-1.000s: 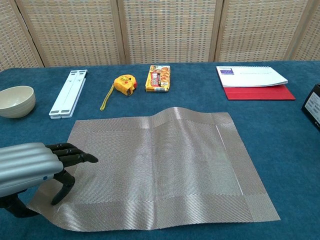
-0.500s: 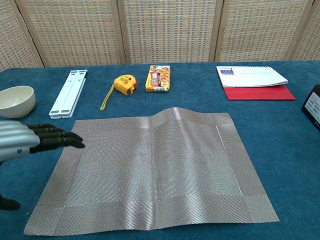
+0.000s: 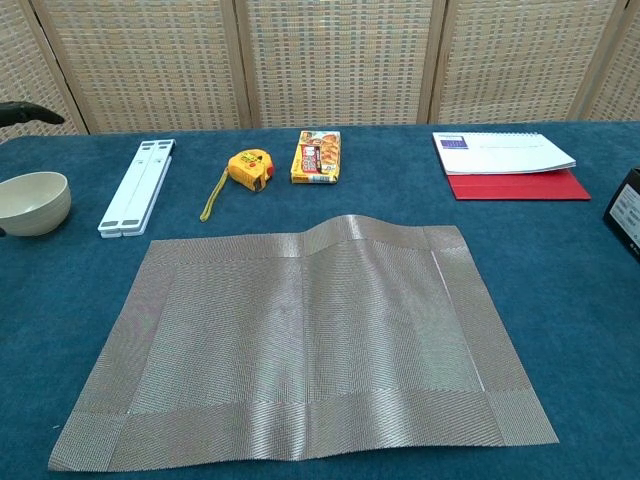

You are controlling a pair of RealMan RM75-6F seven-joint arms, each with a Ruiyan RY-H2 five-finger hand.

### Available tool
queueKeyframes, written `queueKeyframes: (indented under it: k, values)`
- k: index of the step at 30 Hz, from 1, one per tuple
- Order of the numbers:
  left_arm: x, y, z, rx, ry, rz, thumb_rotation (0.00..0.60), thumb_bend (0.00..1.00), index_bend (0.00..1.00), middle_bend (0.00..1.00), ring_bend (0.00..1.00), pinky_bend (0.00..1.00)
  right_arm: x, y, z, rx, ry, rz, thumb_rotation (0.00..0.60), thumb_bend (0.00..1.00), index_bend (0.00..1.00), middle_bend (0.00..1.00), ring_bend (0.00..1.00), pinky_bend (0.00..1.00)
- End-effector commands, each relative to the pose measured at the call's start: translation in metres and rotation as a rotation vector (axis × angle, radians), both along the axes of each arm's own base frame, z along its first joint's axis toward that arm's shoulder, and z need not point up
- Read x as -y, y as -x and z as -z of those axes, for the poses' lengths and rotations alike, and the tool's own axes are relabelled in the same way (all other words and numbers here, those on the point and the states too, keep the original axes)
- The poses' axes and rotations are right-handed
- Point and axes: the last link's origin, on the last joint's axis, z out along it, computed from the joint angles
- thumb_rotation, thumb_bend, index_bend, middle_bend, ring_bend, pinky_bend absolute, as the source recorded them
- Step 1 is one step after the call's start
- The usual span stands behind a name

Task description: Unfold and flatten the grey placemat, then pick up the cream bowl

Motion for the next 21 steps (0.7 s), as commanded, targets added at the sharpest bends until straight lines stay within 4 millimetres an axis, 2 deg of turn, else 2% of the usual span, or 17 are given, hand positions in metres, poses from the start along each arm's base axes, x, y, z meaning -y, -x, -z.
queueKeyframes:
  k: [1, 5, 10, 13, 17, 21]
  values:
    - [-0.026, 0.038, -0.004, -0.007, -0.044, -0.149, 0.600, 0.00, 0.00, 0.00, 0.00, 0.00, 0.000, 0.000, 0.001, -0.002, -0.003, 0.001, 0.600, 0.00, 0.07, 0.00, 0.00, 0.00]
    - [-0.049, 0.069, -0.004, -0.003, -0.090, -0.266, 0.600, 0.00, 0.00, 0.00, 0.00, 0.00, 0.001, 0.000, 0.003, -0.001, -0.010, 0.002, 0.600, 0.00, 0.07, 0.00, 0.00, 0.00]
    - [-0.070, 0.084, 0.007, 0.011, -0.098, -0.310, 0.600, 0.00, 0.02, 0.00, 0.00, 0.00, 0.001, 0.000, 0.004, -0.004, -0.014, 0.006, 0.600, 0.00, 0.08, 0.00, 0.00, 0.00]
    - [-0.080, 0.086, 0.014, 0.041, -0.110, -0.309, 0.600, 0.02, 0.14, 0.00, 0.00, 0.00, 0.002, 0.000, 0.005, -0.003, -0.018, 0.009, 0.600, 0.00, 0.08, 0.00, 0.00, 0.00]
    - [-0.090, 0.087, 0.024, 0.040, -0.113, -0.293, 0.600, 0.12, 0.30, 0.00, 0.00, 0.00, 0.002, 0.002, 0.006, -0.004, -0.019, 0.014, 0.600, 0.00, 0.08, 0.00, 0.00, 0.00]
    - [-0.094, 0.088, 0.030, 0.026, -0.095, -0.288, 0.600, 0.14, 0.39, 0.00, 0.00, 0.00, 0.003, 0.002, 0.006, -0.004, -0.021, 0.018, 0.600, 0.00, 0.08, 0.00, 0.00, 0.00]
